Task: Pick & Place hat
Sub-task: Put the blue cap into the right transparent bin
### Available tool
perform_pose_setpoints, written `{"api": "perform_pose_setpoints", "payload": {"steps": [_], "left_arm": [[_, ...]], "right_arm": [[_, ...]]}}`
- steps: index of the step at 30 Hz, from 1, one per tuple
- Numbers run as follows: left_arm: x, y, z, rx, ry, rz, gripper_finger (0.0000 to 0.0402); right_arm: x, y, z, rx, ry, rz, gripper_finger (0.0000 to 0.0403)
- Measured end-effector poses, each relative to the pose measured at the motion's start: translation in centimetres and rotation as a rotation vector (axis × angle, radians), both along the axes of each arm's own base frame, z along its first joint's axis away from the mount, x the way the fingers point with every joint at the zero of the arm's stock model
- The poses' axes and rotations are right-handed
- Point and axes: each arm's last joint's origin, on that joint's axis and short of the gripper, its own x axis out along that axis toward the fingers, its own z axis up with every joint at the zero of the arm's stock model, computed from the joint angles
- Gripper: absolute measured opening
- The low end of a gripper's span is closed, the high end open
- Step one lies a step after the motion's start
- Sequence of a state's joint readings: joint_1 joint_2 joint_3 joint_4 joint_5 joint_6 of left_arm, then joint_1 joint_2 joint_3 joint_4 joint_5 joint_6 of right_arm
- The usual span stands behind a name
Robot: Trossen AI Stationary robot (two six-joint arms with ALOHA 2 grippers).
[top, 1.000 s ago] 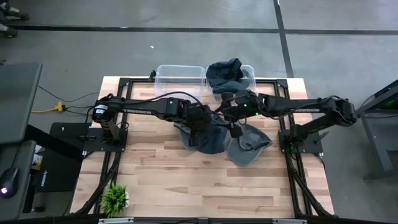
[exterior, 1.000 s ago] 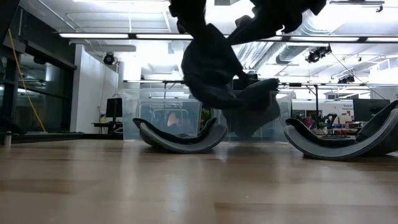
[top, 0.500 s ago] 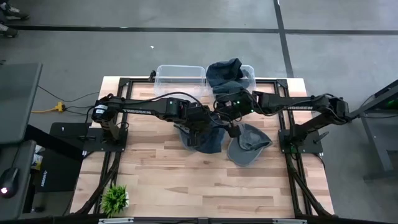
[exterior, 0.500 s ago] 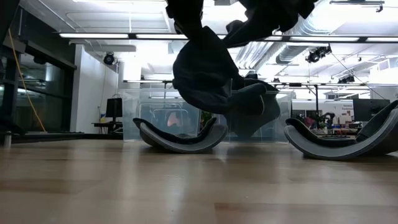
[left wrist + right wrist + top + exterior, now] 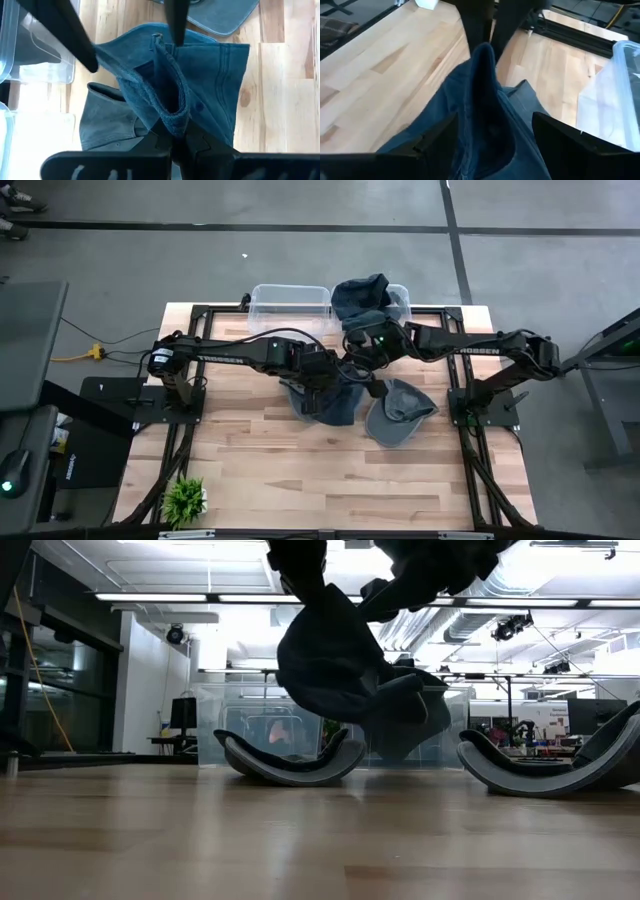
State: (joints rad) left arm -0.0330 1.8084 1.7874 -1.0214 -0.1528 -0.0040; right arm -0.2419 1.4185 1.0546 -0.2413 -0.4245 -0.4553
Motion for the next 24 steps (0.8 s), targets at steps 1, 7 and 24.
{"api": "perform_pose_setpoints", "payload": {"steps": [1, 7, 24], "left_arm": [[0.0, 0.0, 0.0, 0.0, 0.0, 0.001, 0.0], [0.02, 0.01, 0.03, 0.002, -0.004, 0.002, 0.0], [0.17, 0.14, 0.14, 0.046, -0.024, 0.029, 0.0]], "right_arm": [[-0.01, 0.0, -0.01, 0.003, 0.001, 0.001, 0.0248], [0.16, -0.03, -0.24, 0.009, 0.006, 0.001, 0.0248], [0.66, 0.52, -0.86, 0.111, 0.023, 0.073, 0.0248]]}}
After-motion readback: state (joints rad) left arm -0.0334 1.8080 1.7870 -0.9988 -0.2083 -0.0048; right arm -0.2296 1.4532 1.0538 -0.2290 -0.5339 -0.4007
